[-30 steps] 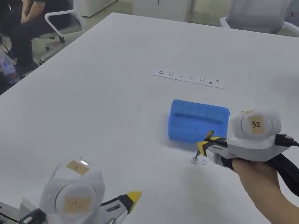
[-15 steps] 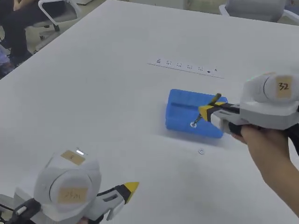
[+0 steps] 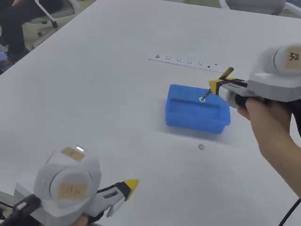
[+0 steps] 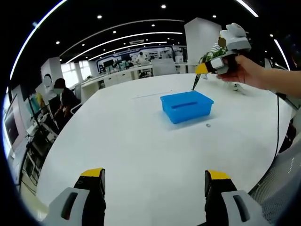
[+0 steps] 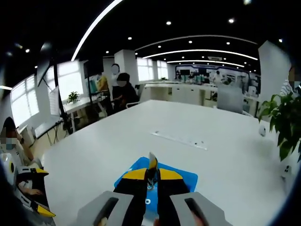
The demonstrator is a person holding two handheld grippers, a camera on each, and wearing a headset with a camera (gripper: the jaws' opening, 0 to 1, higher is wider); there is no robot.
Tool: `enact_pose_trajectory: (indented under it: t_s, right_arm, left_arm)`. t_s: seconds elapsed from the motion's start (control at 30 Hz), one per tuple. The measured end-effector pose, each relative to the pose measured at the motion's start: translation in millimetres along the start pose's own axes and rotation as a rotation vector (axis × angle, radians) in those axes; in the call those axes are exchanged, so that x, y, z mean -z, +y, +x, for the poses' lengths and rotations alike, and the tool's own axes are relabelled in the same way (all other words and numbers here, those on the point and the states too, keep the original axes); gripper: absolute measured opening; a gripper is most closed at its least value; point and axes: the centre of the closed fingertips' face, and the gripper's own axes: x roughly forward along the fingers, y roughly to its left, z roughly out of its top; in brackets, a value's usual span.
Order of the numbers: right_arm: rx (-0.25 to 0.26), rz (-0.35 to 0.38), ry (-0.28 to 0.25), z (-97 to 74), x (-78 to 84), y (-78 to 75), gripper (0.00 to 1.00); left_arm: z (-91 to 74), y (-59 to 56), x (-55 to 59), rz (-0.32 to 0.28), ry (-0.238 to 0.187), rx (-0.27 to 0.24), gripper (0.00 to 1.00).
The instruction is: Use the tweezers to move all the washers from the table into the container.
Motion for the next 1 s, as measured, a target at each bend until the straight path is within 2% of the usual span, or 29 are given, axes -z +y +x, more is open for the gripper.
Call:
enact_pose_trajectory:
  t_s: [0.27, 0.37, 1.0]
  right_arm:
    - [0.044, 0.002, 0.089, 19.3, 30.7, -20.8, 0.03]
    - [0.043, 0.012, 0.116, 23.8, 40.9, -24.4, 0.03]
    - [0.029, -0.017, 0.192, 33.5, 63.9, -24.5, 0.03]
  left_arm:
    - [-0.7, 0.8, 0.5, -0.002, 0.004, -0.004, 0.89]
    - [-0.5, 0.5, 0.4, -0.004, 0.005, -0.003, 0.89]
    - [-0.3, 0.6, 1.0, -0.004, 0.013, -0.002, 0.88]
